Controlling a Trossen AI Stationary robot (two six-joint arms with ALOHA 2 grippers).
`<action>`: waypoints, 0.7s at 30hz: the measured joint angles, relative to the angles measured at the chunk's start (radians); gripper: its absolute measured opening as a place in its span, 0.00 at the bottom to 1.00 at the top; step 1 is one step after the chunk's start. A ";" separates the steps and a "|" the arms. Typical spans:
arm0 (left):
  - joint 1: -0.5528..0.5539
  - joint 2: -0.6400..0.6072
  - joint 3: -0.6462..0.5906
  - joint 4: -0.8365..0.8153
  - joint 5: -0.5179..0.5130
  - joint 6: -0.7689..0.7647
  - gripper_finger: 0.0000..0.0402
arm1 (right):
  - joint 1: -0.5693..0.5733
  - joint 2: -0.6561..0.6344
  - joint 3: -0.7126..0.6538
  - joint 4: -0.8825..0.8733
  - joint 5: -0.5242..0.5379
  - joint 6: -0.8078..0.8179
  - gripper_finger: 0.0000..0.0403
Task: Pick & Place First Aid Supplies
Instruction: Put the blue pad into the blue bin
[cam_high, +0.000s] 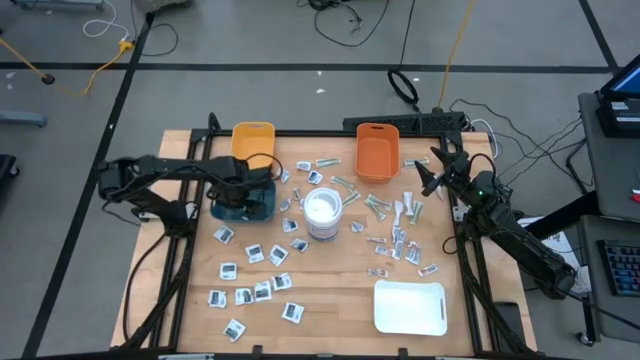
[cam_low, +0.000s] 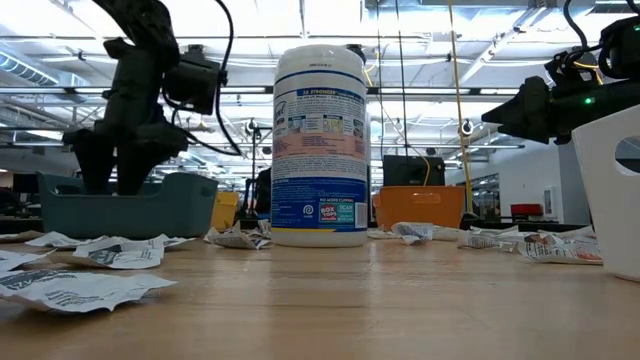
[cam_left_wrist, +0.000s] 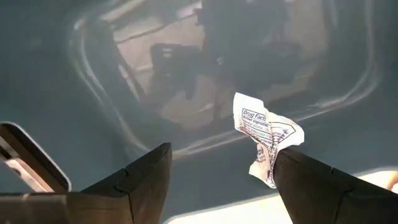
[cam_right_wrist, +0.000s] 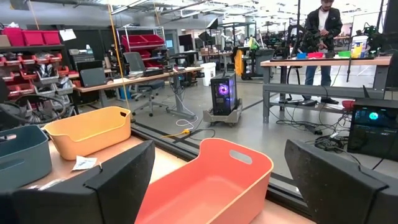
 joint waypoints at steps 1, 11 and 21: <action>-0.004 0.008 0.000 0.002 0.012 -0.007 0.68 | 0.000 0.000 0.000 0.000 0.000 0.000 0.89; -0.012 0.026 0.000 0.062 0.064 -0.015 0.68 | 0.000 0.000 0.000 0.000 0.000 0.000 0.89; 0.037 0.015 0.011 0.040 0.081 0.049 0.68 | 0.000 0.000 0.000 0.000 0.000 0.000 0.89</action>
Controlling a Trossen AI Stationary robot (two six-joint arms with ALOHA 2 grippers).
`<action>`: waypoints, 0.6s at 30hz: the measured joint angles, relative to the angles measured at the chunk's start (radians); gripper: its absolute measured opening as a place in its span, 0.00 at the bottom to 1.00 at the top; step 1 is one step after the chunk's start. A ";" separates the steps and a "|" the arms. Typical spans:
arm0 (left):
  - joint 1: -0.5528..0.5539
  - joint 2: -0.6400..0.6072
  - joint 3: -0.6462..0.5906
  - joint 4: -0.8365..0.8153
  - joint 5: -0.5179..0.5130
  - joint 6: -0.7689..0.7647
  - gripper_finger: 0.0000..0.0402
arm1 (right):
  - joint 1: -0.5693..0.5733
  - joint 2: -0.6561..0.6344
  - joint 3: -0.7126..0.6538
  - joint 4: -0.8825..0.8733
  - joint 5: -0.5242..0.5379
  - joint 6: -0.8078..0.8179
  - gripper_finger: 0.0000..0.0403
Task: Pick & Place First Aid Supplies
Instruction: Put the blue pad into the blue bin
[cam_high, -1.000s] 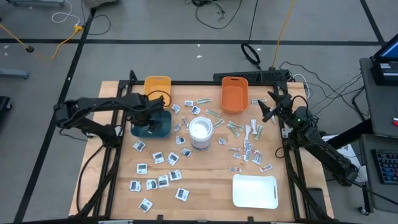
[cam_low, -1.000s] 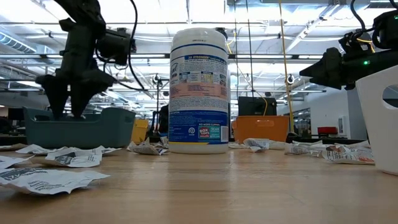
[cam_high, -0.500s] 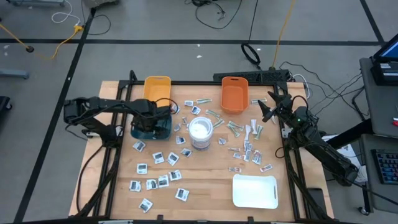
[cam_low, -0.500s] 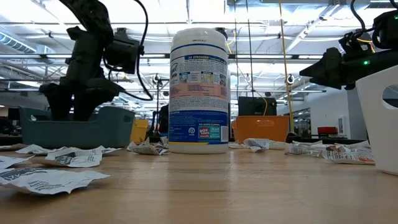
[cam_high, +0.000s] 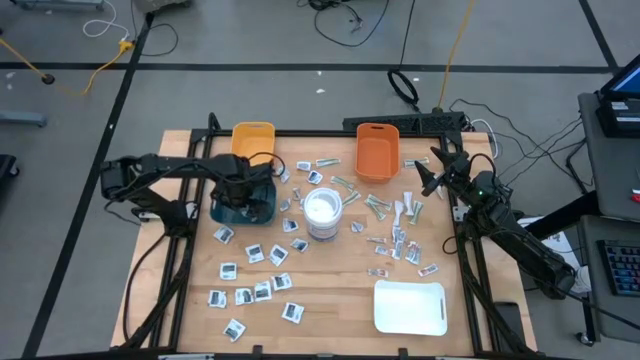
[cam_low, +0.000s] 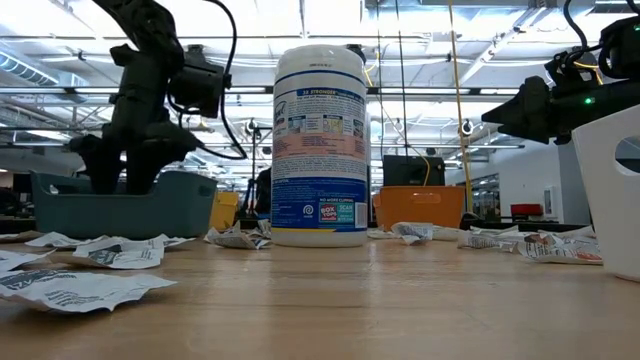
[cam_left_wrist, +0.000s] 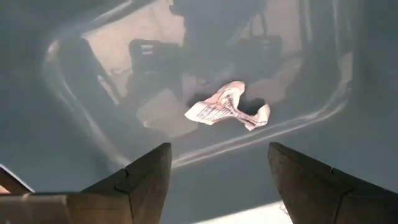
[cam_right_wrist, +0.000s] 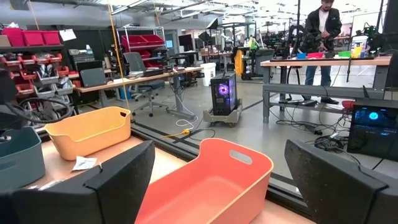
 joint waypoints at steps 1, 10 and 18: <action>0.004 0.000 0.008 -0.007 0.000 0.014 0.68 | 0.000 0.000 0.000 0.000 0.000 0.000 0.89; 0.062 0.000 0.135 -0.108 0.002 0.148 0.68 | 0.000 0.000 0.000 0.000 0.000 0.000 0.89; 0.095 0.000 0.267 -0.169 0.000 0.257 0.68 | 0.000 0.000 0.000 0.000 0.000 0.000 0.89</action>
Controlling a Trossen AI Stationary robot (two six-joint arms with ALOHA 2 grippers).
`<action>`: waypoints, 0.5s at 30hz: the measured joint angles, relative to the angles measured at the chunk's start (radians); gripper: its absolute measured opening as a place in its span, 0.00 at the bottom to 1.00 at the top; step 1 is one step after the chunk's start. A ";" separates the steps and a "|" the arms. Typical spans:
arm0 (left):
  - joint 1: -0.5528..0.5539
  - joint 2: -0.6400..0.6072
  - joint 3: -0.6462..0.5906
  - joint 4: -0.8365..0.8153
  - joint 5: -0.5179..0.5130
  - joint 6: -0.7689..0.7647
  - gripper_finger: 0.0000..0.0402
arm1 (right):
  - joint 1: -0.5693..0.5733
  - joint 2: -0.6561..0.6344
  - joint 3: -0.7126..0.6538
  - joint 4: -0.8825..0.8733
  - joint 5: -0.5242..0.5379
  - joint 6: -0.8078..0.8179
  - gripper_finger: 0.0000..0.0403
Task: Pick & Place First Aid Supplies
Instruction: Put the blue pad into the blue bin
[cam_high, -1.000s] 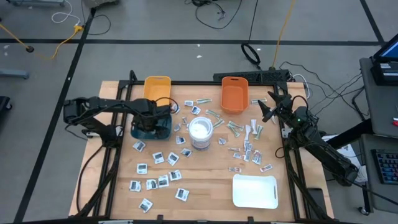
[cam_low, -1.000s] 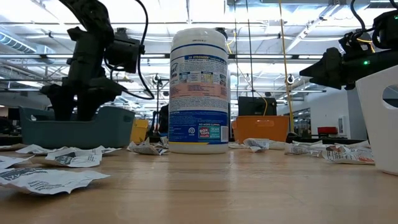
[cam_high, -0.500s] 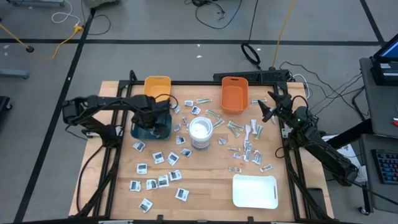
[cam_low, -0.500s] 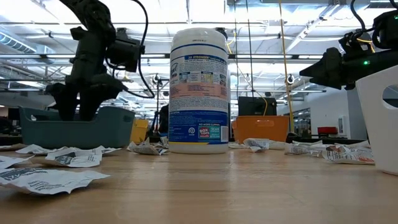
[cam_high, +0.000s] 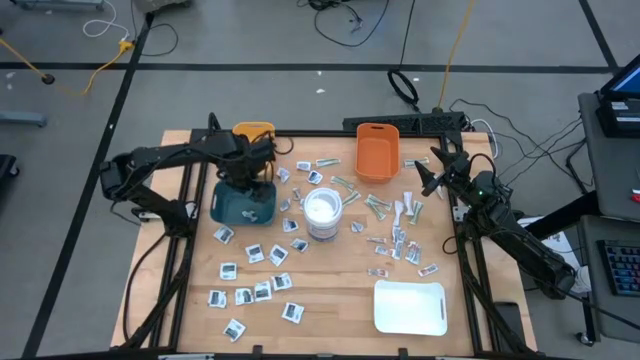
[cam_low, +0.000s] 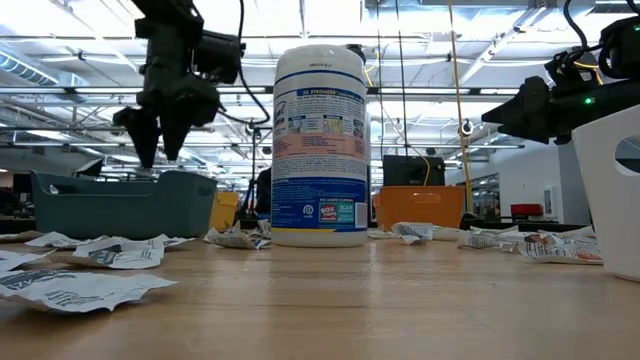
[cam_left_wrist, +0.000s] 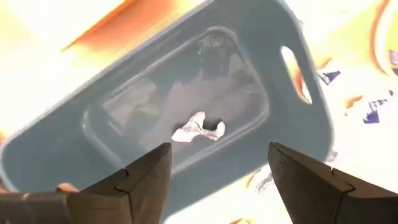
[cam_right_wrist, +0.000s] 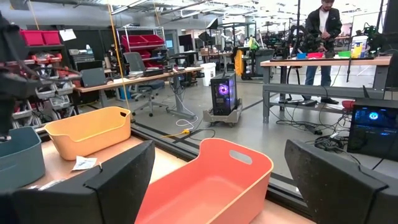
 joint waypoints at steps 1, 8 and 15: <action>0.006 0.003 0.018 -0.014 0.000 0.019 0.68 | 0.000 0.000 0.000 0.000 0.000 0.000 0.89; 0.052 0.162 0.231 -0.107 -0.027 0.148 0.68 | 0.000 0.000 0.000 0.000 0.000 0.000 0.89; 0.096 0.372 0.488 -0.167 -0.034 0.345 0.68 | 0.000 0.000 0.000 0.000 0.000 0.000 0.89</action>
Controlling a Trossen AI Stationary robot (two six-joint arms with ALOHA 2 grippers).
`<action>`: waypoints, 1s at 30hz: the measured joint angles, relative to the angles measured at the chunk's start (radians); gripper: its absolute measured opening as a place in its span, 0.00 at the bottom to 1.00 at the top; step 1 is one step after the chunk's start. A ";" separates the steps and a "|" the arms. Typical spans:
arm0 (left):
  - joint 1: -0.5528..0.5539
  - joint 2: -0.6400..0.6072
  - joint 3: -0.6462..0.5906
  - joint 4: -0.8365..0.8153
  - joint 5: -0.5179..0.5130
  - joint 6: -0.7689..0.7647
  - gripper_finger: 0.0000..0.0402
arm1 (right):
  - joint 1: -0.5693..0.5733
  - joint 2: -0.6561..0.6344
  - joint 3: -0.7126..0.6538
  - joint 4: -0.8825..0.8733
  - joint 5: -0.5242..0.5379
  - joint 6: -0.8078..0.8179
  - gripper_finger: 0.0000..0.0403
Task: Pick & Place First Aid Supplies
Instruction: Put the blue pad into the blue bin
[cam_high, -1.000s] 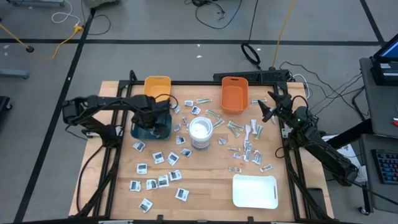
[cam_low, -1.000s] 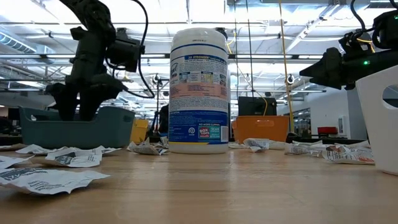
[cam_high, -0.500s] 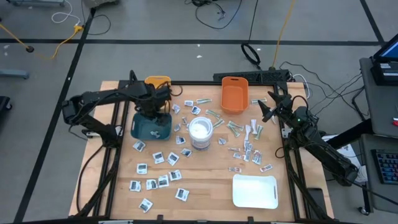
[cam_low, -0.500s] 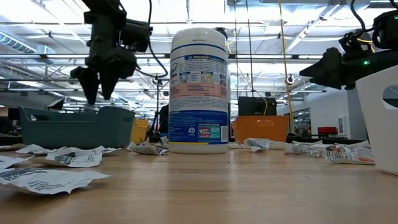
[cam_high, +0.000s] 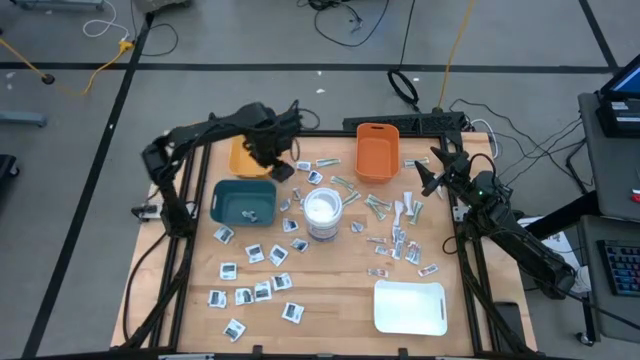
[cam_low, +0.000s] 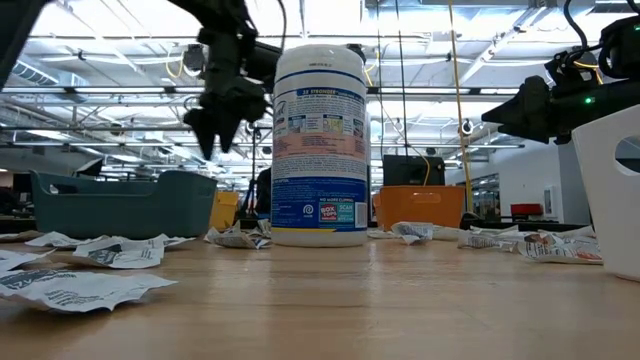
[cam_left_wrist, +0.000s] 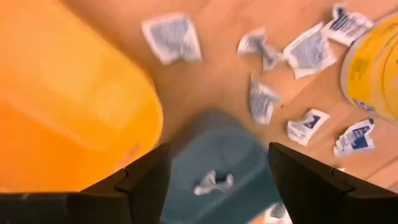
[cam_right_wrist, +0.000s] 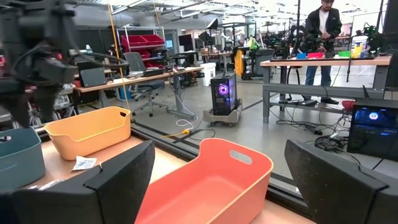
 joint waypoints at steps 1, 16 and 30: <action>0.005 0.026 0.036 -0.003 -0.002 0.040 0.68 | 0.000 0.000 0.000 0.000 0.000 0.000 0.89; 0.049 0.308 0.386 0.010 -0.101 0.588 0.68 | 0.000 0.000 0.000 0.000 0.000 0.000 0.89; 0.031 0.462 0.385 0.068 -0.090 0.620 0.68 | 0.000 0.000 0.000 0.000 0.000 0.000 0.89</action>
